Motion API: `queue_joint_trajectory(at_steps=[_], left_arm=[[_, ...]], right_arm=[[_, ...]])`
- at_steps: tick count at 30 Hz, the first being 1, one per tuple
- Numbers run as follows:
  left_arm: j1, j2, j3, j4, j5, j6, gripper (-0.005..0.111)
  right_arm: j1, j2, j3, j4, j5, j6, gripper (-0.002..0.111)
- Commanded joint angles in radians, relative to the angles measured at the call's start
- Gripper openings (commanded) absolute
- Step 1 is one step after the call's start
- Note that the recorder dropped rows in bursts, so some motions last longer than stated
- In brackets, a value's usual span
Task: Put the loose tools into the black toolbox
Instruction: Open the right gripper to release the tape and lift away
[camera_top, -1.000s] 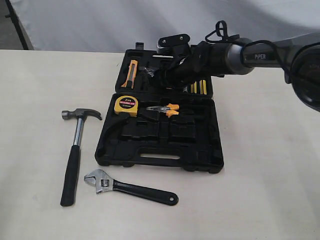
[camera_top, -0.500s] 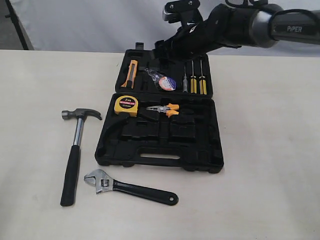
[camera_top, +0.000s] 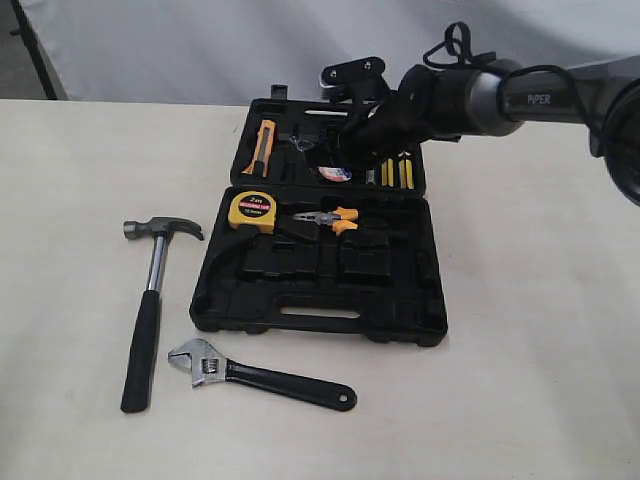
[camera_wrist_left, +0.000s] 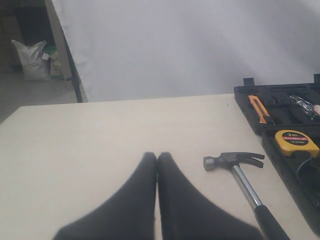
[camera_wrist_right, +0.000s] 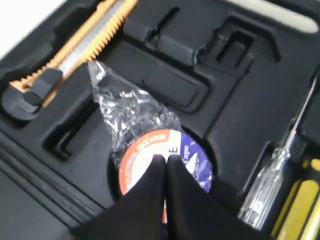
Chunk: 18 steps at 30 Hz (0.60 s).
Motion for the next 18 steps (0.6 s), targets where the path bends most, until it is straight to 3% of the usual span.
queue_joint_trajectory(at_steps=[1,18], left_arm=[[0.003,-0.008,0.009,-0.014,-0.017,-0.01,0.001],[0.003,-0.008,0.009,-0.014,-0.017,-0.01,0.001]], right_arm=[[-0.001,0.039,-0.002,-0.004,-0.021,-0.028,0.0],[0.013,-0.013,-0.079,0.012,0.023,-0.022,0.0]])
